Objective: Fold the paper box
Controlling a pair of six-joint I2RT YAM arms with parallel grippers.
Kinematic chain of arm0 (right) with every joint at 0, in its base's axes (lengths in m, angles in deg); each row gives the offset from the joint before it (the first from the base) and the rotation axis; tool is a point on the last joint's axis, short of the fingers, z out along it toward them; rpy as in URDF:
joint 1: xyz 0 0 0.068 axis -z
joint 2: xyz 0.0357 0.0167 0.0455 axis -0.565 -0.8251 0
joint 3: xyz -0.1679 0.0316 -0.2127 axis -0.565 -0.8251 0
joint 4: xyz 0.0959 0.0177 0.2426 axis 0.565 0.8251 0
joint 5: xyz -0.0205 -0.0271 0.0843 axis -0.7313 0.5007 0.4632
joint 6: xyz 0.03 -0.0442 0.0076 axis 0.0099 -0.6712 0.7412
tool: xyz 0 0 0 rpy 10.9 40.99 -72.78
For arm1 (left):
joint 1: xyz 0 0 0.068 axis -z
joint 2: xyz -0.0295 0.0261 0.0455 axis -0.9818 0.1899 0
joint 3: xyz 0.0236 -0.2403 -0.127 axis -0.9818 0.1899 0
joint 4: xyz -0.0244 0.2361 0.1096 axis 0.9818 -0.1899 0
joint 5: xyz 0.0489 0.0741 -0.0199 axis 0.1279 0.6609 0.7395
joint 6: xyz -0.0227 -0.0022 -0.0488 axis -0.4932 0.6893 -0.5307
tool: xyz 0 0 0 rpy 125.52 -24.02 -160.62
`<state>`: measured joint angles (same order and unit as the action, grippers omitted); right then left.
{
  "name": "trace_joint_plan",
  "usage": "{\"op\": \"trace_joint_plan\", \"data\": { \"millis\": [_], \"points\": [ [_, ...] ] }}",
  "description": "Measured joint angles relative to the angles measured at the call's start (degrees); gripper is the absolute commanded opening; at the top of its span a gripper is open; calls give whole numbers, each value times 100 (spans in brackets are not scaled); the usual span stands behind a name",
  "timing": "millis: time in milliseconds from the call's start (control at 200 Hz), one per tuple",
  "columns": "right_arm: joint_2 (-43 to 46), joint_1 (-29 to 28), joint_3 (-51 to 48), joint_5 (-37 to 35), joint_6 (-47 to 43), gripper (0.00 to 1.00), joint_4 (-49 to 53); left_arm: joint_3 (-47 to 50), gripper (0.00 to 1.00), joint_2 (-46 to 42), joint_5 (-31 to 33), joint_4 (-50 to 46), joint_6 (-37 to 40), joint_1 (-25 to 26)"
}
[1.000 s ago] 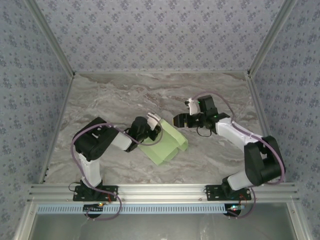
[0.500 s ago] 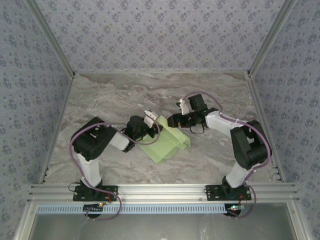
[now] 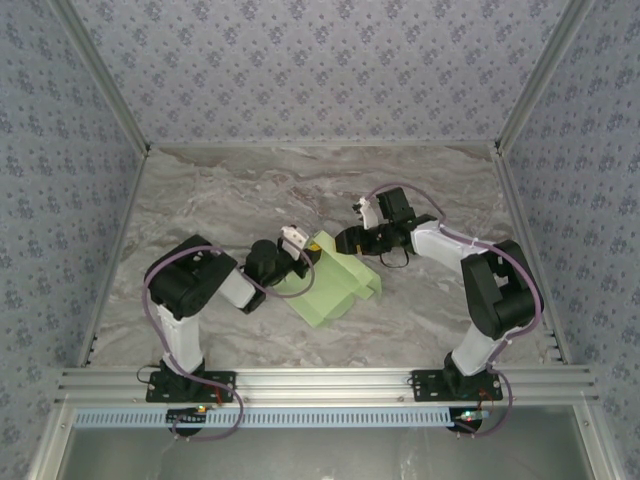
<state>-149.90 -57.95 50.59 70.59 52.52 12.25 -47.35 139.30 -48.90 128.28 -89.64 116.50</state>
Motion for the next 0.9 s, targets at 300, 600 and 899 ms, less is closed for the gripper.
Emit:
{"op": "trace_joint_plan", "data": {
  "millis": [300, 600, 899],
  "points": [
    [0, -74, 13, 0, 107, 61, 55, -308, 16, 546, -31, -13, -79, -13],
    [0, -96, 35, 22, 282, 61, 44, -562, 0, 702, -146, 70, -188, -24],
    [70, -363, -162, 39, 389, 64, -2, 7, 0, 315, 848, 83, -85, 490]
  ]
}}
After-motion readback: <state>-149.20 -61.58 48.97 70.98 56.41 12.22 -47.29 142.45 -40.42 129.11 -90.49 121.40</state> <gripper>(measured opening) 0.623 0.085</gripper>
